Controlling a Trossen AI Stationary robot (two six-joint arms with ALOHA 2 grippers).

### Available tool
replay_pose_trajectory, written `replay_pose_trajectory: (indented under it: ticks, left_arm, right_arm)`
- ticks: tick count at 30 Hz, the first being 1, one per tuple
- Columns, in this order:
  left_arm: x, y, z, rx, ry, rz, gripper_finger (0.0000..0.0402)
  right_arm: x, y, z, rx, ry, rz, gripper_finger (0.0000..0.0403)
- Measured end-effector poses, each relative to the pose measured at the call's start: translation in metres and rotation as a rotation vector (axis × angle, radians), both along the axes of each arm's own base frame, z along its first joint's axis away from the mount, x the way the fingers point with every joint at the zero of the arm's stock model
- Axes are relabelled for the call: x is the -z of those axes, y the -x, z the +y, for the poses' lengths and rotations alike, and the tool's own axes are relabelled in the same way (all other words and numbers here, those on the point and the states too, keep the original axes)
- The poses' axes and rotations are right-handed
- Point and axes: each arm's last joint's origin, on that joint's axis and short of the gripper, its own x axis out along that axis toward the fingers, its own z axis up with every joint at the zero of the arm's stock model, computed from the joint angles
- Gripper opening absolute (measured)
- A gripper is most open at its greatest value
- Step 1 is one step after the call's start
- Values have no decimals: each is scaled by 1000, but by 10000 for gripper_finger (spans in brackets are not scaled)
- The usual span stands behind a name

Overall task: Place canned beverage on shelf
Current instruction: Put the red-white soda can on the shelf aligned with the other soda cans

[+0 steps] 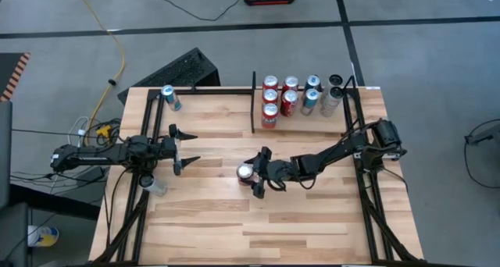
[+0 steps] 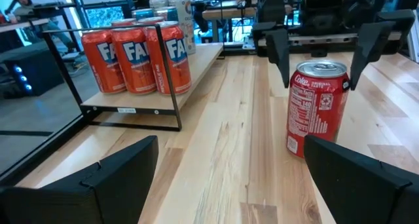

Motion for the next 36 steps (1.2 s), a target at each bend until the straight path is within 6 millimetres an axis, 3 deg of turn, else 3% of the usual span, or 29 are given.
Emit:
replay_pose_trajectory:
  ticks: [7,16,20,30,36]
  left_arm:
    - [0,0,0,0,7,-2,366]
    - [0,0,0,0,9,-2,366]
    - [0,0,0,0,9,-2,366]
    - [0,0,0,0,9,-2,366]
    - [0,0,0,0,9,-2,366]
  right_arm:
    - [0,2,0,129,-29,-20,328]
    - [9,20,17,549,-2,-57,328]
    - [10,31,23,642,-64,-63,328]
    - [-4,50,21,669,-120,5,329]
    - [-12,61,10,655,-108,119,357]
